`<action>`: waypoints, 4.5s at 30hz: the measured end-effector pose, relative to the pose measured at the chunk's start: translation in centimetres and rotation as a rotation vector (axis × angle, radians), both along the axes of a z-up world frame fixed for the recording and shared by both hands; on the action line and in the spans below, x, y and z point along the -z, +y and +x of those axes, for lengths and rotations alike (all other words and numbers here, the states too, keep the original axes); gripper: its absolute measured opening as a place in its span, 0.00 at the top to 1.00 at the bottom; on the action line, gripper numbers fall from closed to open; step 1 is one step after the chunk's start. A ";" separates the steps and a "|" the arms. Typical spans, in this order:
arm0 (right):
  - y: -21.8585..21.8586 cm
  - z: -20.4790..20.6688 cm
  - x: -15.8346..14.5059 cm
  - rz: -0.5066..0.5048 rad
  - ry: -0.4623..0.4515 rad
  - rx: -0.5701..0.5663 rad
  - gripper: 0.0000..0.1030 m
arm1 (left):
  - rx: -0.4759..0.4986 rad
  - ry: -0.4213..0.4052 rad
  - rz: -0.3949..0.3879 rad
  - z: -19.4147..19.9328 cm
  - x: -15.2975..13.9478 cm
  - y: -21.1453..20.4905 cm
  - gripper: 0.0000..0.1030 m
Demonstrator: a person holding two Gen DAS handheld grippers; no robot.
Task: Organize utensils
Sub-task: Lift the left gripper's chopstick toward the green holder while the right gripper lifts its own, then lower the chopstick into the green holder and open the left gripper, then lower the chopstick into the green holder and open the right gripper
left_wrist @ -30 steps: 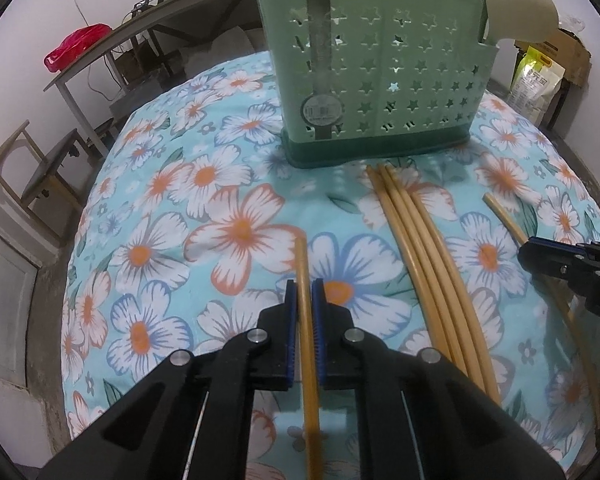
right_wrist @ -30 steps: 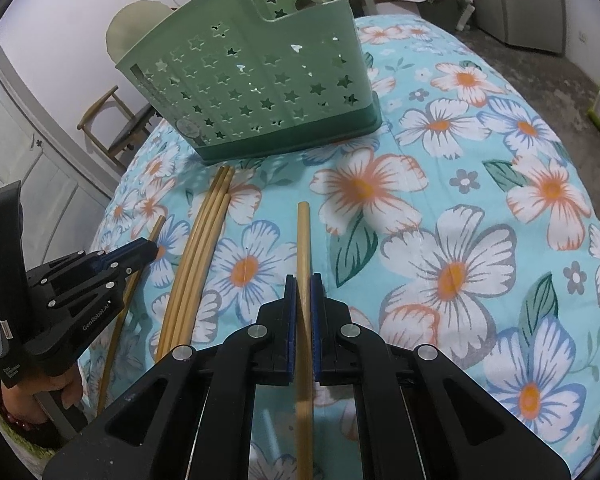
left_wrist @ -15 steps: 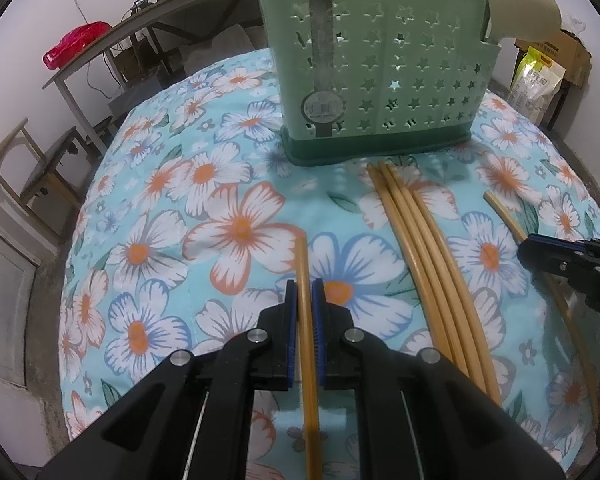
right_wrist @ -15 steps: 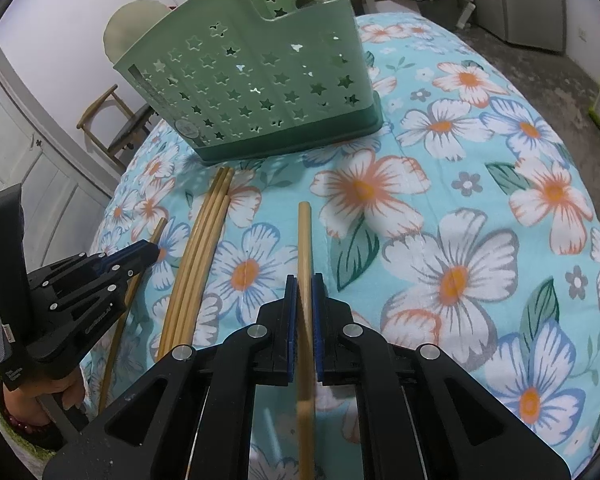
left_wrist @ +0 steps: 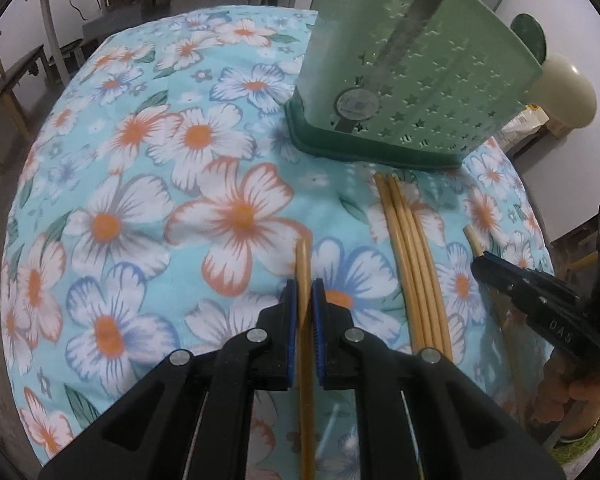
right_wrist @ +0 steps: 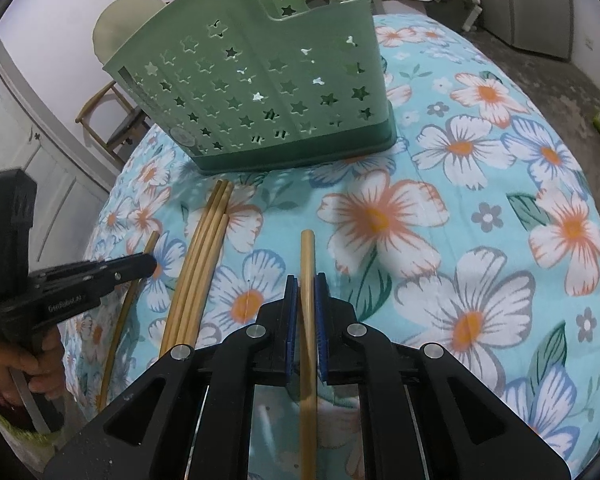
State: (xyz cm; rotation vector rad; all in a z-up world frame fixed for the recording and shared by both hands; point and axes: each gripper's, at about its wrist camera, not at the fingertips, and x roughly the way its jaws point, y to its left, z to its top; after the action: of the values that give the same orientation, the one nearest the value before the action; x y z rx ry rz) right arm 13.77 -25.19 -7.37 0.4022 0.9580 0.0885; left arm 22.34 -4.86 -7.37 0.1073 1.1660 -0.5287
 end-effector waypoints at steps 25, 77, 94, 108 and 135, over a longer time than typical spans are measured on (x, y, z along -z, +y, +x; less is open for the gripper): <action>-2.3 -3.7 -7.5 0.044 -0.232 0.021 0.95 | -0.013 -0.151 -0.458 -1.0 -15.0 3.4 0.94; -3.2 -4.4 -10.2 0.046 -0.307 0.035 0.95 | -0.032 -0.830 -0.460 0.5 -22.3 -1.7 0.69; -2.6 0.4 -19.6 0.188 -0.616 -0.129 0.95 | -0.102 -0.695 -0.470 -6.2 -17.7 5.1 0.64; -0.3 8.9 -25.8 0.123 -0.914 -0.106 0.95 | -0.158 -0.641 -0.404 -6.7 -14.0 8.5 0.64; 1.9 11.3 -23.1 -0.207 -0.857 -0.163 0.99 | -0.217 -0.594 -0.409 -4.5 -12.8 10.3 0.64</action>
State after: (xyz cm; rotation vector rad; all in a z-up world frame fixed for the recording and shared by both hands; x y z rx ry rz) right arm 25.05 -23.26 15.74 0.0655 0.1457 0.2817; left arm 17.84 5.44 5.39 -0.2032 0.4690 -0.4875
